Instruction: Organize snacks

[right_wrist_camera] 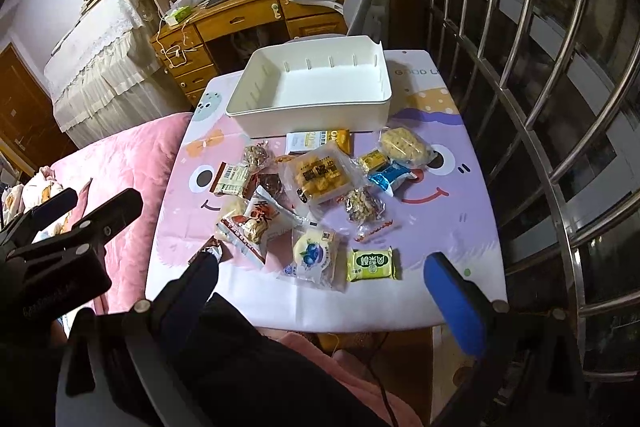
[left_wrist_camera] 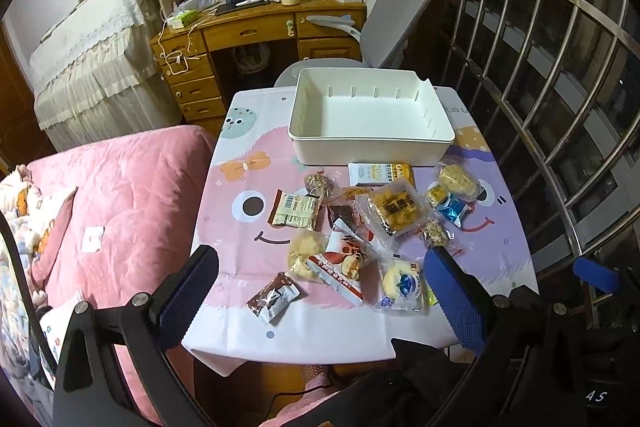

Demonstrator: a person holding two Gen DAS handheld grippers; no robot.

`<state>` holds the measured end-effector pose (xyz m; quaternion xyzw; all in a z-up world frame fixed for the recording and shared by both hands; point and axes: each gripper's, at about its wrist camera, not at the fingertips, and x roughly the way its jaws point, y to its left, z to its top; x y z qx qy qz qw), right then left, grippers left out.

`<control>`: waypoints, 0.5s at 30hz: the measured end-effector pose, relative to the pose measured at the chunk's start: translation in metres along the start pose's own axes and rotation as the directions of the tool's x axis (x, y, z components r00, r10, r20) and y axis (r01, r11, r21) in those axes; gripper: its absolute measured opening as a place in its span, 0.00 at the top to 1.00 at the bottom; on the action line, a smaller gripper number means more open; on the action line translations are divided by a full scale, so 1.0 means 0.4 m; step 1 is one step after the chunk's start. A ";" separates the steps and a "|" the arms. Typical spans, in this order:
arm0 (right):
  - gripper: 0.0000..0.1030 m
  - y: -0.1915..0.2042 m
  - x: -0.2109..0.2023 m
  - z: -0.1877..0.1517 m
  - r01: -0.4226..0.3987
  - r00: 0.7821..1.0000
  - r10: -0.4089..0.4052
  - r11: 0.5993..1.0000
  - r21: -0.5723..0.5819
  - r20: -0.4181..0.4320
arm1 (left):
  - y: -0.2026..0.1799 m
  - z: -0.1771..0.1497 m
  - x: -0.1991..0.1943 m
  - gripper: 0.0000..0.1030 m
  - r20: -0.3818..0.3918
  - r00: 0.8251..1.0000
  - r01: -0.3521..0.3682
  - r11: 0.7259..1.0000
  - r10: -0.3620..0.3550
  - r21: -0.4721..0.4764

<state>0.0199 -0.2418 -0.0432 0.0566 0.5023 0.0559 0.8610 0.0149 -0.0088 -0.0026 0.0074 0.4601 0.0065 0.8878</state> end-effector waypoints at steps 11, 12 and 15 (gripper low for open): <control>0.00 -0.028 0.005 0.022 -0.032 0.999 0.033 0.997 -0.065 0.008 | -0.018 0.008 -0.006 0.01 0.000 1.000 -0.019 0.998 0.019 -0.052; 0.00 -0.031 0.003 0.025 -0.037 0.999 0.038 0.996 -0.076 0.011 | -0.023 0.008 -0.007 0.01 0.001 1.000 -0.022 0.998 0.022 -0.052; 0.00 -0.036 0.001 0.031 -0.045 0.999 0.047 0.993 -0.105 0.019 | -0.041 0.010 -0.007 0.01 -0.007 1.000 -0.023 0.999 0.023 -0.046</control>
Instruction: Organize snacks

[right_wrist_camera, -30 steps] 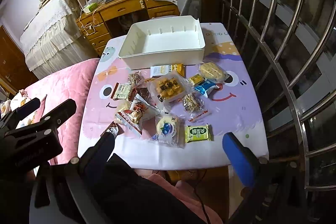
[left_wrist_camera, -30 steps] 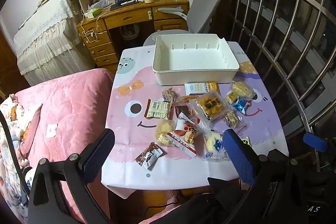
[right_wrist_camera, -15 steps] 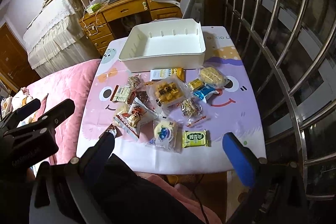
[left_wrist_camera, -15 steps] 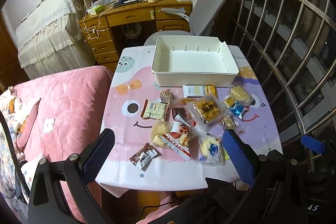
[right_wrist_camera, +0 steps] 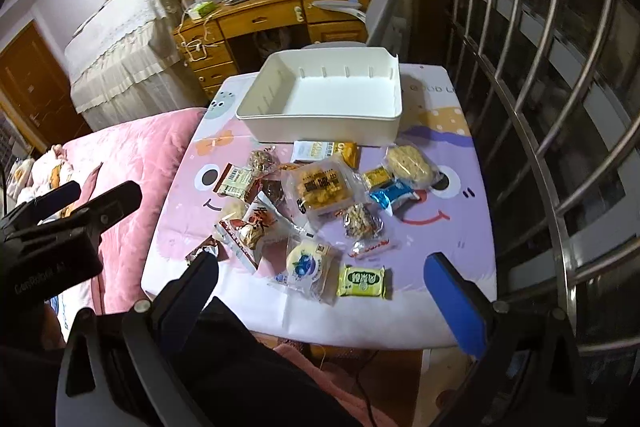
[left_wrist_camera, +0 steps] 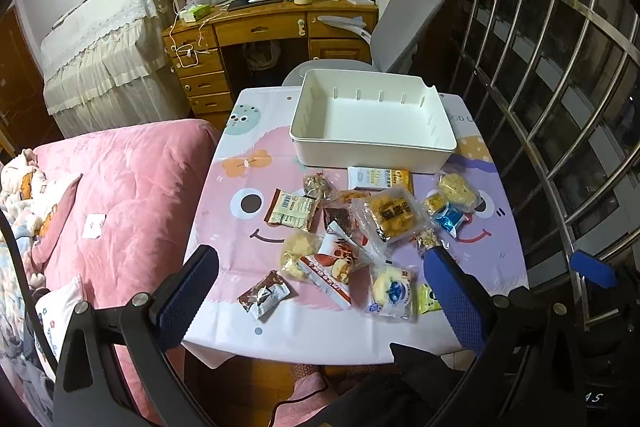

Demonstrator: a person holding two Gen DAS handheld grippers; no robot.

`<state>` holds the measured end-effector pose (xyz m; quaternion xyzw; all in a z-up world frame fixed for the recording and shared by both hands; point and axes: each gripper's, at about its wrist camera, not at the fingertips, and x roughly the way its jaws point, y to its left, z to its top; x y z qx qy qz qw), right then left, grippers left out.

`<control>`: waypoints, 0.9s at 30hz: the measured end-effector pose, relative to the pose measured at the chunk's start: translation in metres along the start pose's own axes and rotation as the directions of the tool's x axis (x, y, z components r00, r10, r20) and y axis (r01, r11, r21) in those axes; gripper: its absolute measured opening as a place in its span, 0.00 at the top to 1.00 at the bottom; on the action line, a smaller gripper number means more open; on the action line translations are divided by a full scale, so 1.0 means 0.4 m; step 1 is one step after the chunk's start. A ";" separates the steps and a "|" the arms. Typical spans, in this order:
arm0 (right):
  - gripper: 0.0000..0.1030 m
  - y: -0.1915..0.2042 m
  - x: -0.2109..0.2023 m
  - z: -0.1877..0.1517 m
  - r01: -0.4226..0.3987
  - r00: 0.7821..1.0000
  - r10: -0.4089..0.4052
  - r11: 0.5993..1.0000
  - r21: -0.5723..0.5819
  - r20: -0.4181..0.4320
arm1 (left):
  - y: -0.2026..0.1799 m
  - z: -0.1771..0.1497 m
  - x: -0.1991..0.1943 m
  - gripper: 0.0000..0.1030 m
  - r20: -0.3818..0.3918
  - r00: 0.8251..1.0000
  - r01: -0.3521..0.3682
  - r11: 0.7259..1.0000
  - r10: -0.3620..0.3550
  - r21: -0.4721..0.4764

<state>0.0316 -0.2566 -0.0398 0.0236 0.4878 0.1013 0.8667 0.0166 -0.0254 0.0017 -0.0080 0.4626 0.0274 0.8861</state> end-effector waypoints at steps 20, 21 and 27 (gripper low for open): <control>0.00 -0.072 -0.011 -0.018 -0.068 0.997 0.070 0.996 -0.057 0.025 | -0.024 -0.038 -0.005 0.01 -0.068 0.997 -0.037 0.995 0.031 -0.091; 0.00 -0.077 -0.013 -0.021 -0.072 0.997 0.074 0.996 -0.055 0.025 | -0.025 -0.038 -0.005 0.01 -0.071 0.997 -0.036 0.995 0.029 -0.091; 0.00 -0.091 -0.007 -0.030 -0.068 0.997 0.070 0.996 -0.057 0.028 | -0.025 -0.036 0.008 0.01 -0.089 0.995 -0.051 0.996 0.044 -0.071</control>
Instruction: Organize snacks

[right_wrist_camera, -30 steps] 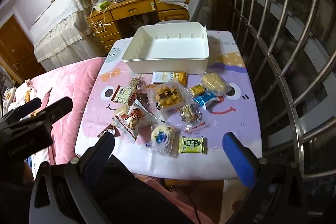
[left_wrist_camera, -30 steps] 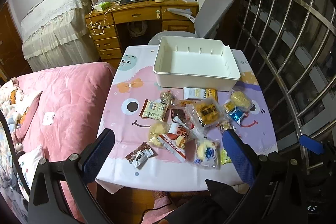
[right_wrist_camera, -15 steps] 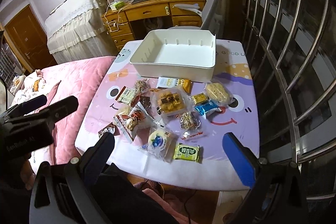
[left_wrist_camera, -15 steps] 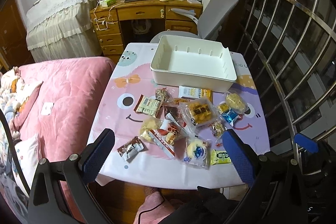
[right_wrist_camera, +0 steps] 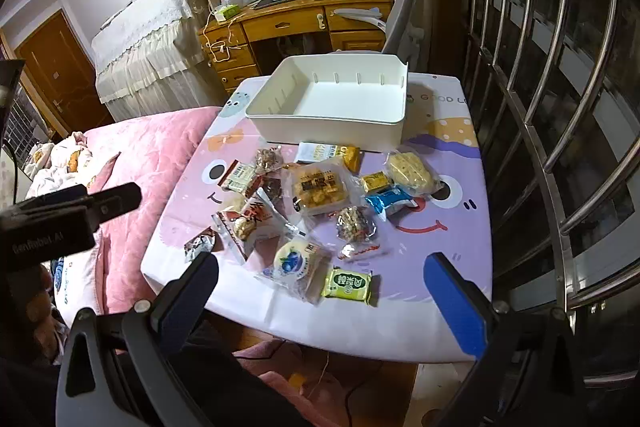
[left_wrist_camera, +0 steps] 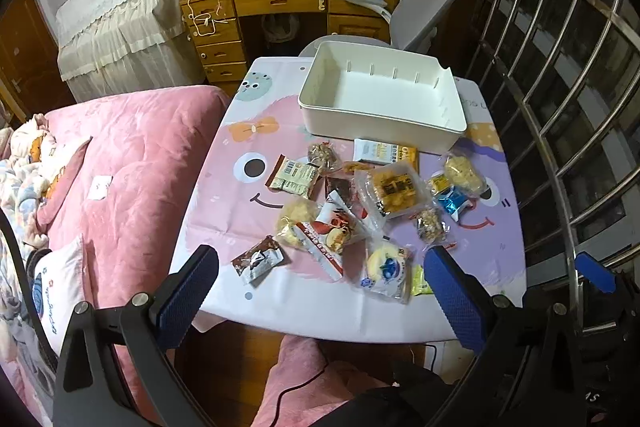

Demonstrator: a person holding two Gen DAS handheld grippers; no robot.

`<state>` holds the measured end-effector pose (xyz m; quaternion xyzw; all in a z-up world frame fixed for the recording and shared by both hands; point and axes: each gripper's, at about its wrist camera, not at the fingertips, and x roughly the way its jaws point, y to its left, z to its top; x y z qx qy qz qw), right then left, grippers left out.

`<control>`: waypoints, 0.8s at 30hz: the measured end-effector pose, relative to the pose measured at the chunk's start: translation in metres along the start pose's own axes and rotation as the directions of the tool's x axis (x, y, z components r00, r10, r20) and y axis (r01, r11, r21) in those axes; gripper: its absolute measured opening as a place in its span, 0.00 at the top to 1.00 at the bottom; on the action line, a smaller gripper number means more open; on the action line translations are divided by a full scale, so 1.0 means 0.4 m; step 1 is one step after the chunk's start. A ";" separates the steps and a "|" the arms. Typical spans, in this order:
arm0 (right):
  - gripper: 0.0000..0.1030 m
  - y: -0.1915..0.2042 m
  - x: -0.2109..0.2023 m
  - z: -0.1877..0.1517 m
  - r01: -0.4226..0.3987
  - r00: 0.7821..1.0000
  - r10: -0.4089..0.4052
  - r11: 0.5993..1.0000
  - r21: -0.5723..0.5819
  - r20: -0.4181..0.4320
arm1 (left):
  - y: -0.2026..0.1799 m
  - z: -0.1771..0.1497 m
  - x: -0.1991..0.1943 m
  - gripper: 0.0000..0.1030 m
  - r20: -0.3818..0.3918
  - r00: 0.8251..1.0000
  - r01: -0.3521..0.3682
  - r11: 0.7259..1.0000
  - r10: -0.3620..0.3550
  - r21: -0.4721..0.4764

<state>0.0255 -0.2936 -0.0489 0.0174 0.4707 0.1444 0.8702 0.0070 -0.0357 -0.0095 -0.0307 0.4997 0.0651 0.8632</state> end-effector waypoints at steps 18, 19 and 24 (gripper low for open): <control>0.00 0.016 0.162 -0.078 0.107 0.994 -0.105 0.993 -0.047 0.026 | 0.110 -0.015 0.181 0.01 -0.142 0.989 -0.030 0.994 0.045 0.104; 0.00 0.019 0.169 -0.084 0.111 0.994 -0.110 0.993 -0.050 0.029 | 0.126 -0.016 0.194 0.01 -0.142 0.989 -0.026 0.994 0.041 0.111; 0.00 0.055 0.213 -0.113 0.147 0.989 -0.143 0.985 -0.094 0.050 | 0.189 -0.017 0.259 0.01 -0.168 0.986 0.038 0.990 -0.014 0.137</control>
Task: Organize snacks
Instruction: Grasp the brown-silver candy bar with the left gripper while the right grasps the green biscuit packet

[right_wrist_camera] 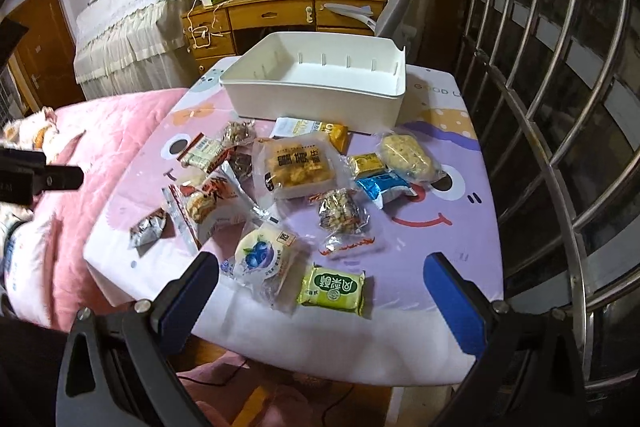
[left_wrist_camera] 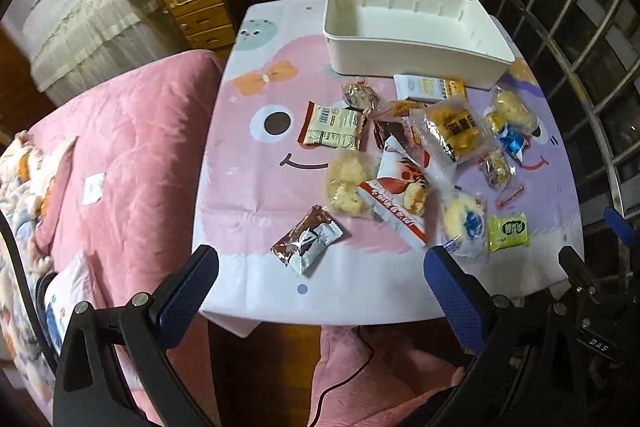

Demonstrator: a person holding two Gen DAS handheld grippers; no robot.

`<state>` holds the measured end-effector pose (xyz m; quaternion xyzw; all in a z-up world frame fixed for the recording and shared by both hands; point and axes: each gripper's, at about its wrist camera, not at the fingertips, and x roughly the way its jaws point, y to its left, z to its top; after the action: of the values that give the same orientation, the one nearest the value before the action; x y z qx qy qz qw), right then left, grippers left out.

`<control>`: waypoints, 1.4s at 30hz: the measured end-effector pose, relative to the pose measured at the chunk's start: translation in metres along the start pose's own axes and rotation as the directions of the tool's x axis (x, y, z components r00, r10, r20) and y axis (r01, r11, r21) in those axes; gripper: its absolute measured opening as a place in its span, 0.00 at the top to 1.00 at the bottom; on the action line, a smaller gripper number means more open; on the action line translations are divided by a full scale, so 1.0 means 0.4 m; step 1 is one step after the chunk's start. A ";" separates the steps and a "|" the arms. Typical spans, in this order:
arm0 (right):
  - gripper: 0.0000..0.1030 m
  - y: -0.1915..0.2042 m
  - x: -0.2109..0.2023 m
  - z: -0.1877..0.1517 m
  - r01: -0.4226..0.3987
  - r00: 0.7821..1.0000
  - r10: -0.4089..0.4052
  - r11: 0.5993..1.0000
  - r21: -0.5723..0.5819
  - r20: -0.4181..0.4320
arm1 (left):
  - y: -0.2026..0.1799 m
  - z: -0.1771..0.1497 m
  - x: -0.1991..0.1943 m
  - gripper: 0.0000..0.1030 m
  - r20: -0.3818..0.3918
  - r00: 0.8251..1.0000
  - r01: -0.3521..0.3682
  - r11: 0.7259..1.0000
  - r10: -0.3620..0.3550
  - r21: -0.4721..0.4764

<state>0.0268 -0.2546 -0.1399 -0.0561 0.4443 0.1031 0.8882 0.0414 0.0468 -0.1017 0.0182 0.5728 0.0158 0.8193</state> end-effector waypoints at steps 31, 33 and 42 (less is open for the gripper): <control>0.07 0.086 0.257 -0.158 0.292 0.956 -0.288 0.951 0.103 -0.059 | -0.001 -0.009 0.407 0.16 -0.170 0.983 0.148 0.861 -0.073 0.487; 0.07 0.079 0.260 -0.162 0.298 0.955 -0.293 0.944 0.141 -0.055 | -0.006 -0.011 0.423 0.20 -0.181 0.982 0.146 0.849 -0.061 0.507; 0.07 0.050 0.274 -0.172 0.292 0.956 -0.287 0.926 0.237 -0.057 | -0.003 -0.008 0.470 0.50 -0.230 0.972 0.169 0.810 -0.044 0.561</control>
<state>0.0328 -0.2336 -0.2691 -0.0130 0.4496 -0.0849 0.8891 0.1029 0.0546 -0.2793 0.2314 0.6322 -0.2030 0.7110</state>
